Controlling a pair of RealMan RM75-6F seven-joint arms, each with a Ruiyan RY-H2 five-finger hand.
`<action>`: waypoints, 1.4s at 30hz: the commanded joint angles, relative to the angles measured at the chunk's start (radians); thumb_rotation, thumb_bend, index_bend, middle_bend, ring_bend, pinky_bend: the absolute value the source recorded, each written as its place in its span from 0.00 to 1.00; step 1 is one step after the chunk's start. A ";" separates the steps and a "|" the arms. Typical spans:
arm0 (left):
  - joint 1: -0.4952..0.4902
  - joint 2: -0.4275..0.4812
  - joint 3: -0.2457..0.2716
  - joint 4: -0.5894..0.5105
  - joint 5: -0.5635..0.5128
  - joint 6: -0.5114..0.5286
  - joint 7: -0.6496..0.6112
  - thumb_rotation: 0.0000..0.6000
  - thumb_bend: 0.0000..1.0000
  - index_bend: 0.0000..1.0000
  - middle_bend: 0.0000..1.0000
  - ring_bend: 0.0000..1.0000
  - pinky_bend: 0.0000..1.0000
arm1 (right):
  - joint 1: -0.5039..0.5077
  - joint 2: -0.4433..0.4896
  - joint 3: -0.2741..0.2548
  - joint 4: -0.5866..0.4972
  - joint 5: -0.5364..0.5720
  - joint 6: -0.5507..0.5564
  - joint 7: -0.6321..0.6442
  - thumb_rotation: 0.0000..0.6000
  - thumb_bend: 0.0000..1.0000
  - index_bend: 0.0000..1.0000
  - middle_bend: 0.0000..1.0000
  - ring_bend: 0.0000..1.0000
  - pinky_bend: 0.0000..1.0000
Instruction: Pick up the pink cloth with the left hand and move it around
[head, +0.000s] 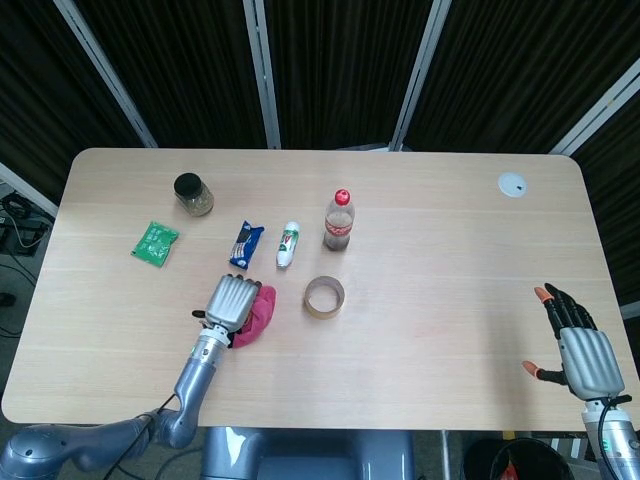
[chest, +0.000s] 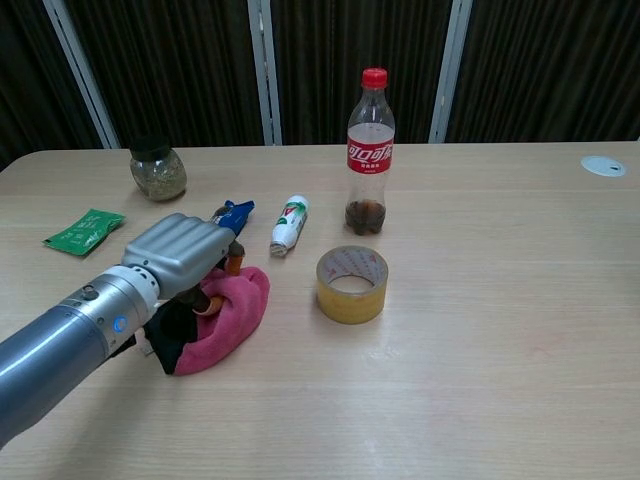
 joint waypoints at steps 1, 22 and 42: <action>-0.013 -0.031 0.005 -0.009 -0.001 -0.006 0.020 1.00 0.62 0.87 0.60 0.49 0.56 | 0.000 0.001 0.000 0.001 0.001 0.000 0.002 1.00 0.00 0.00 0.00 0.00 0.12; 0.049 0.080 0.095 -0.232 0.048 0.074 0.073 1.00 0.62 0.87 0.60 0.49 0.56 | 0.000 0.001 0.000 0.011 -0.002 0.003 -0.003 1.00 0.00 0.00 0.00 0.00 0.12; 0.175 0.573 0.047 -0.437 0.052 0.190 -0.121 1.00 0.62 0.86 0.60 0.49 0.56 | -0.004 -0.004 0.001 0.000 0.003 0.010 -0.032 1.00 0.00 0.00 0.00 0.00 0.12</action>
